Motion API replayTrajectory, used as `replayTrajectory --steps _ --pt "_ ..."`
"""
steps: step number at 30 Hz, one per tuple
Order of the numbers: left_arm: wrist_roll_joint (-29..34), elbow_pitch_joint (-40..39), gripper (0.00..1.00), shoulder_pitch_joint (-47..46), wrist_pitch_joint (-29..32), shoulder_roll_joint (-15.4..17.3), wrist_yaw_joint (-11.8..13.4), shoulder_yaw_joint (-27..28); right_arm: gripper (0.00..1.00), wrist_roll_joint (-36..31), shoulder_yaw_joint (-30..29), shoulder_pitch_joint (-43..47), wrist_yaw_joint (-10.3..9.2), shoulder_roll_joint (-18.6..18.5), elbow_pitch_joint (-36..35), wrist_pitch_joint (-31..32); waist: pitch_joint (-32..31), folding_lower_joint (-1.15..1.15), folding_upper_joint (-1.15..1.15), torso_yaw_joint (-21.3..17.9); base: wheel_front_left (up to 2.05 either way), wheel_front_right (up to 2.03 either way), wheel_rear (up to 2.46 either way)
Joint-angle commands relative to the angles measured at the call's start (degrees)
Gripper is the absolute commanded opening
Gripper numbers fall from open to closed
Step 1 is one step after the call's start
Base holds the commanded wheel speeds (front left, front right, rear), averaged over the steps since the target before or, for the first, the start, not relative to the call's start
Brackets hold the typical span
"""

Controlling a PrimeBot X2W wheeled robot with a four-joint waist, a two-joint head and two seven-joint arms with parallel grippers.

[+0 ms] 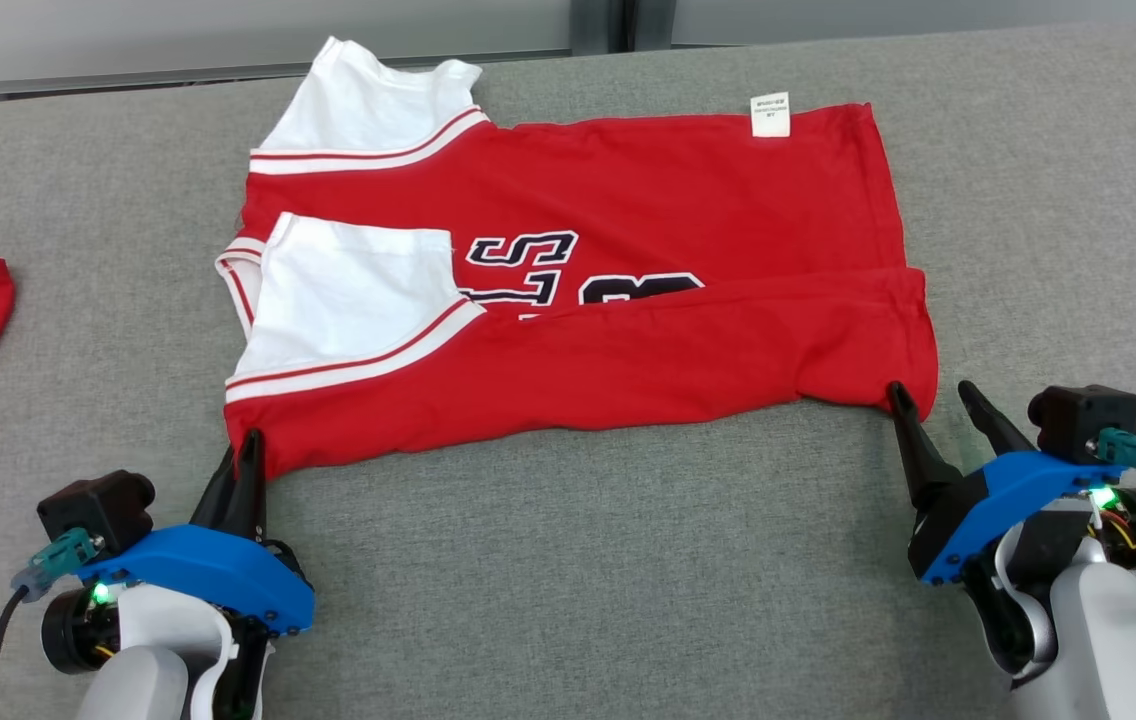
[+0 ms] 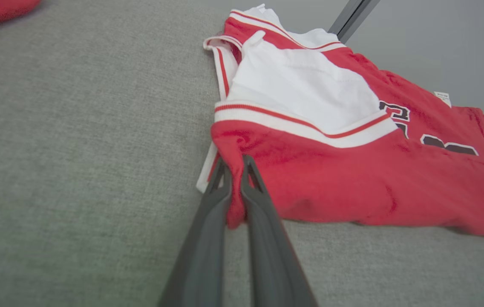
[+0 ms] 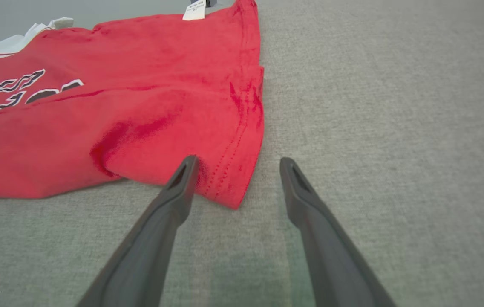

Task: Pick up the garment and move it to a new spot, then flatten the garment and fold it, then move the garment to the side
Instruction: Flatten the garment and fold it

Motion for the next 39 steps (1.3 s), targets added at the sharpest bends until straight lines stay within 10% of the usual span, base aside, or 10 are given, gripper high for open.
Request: replayTrajectory --steps 1,5,6,10,18,31,39 --pt "0.2 -0.4 0.0 -0.8 -0.5 0.4 0.0 0.3 1.0 0.5 -0.2 -1.1 0.0 -0.1 0.7 -0.4 0.1 0.0 0.0 0.2 0.0 0.0 0.0" --pt "0.7 -1.6 0.0 -1.2 -1.9 0.7 -0.2 0.3 1.0 3.0 0.5 -4.2 0.0 -0.1 6.7 -0.9 0.1 0.0 0.0 0.8 0.0 0.0 0.0" --pt "0.7 -1.7 0.0 -1.3 -2.1 0.7 -0.3 0.2 0.63 3.4 0.7 -4.8 0.0 -0.1 8.2 -0.6 0.0 0.0 0.0 1.0 0.0 0.0 0.0" --pt "1.1 -2.3 0.0 -1.4 -2.9 0.8 -0.3 0.0 0.0 3.8 1.3 -6.8 0.0 0.0 13.1 -1.3 -0.2 0.0 0.0 1.4 0.0 0.0 0.0" --pt "1.9 -6.5 0.0 0.3 -3.6 2.1 0.1 0.0 0.0 1.8 -1.0 -5.7 0.0 -0.1 9.7 -4.5 -1.7 0.0 0.0 1.3 0.0 0.0 0.0" --pt "0.4 -24.1 0.0 19.1 1.5 4.3 4.5 0.3 0.0 3.3 -3.1 16.3 0.0 -0.1 -16.6 5.5 -4.2 0.0 0.0 -0.1 0.0 0.0 0.0" --pt "-2.8 -23.5 0.0 26.5 3.5 2.5 4.8 -1.4 0.0 6.8 -3.1 23.5 0.0 -0.1 -16.8 7.3 -6.3 0.0 0.0 0.1 0.0 0.0 0.0"
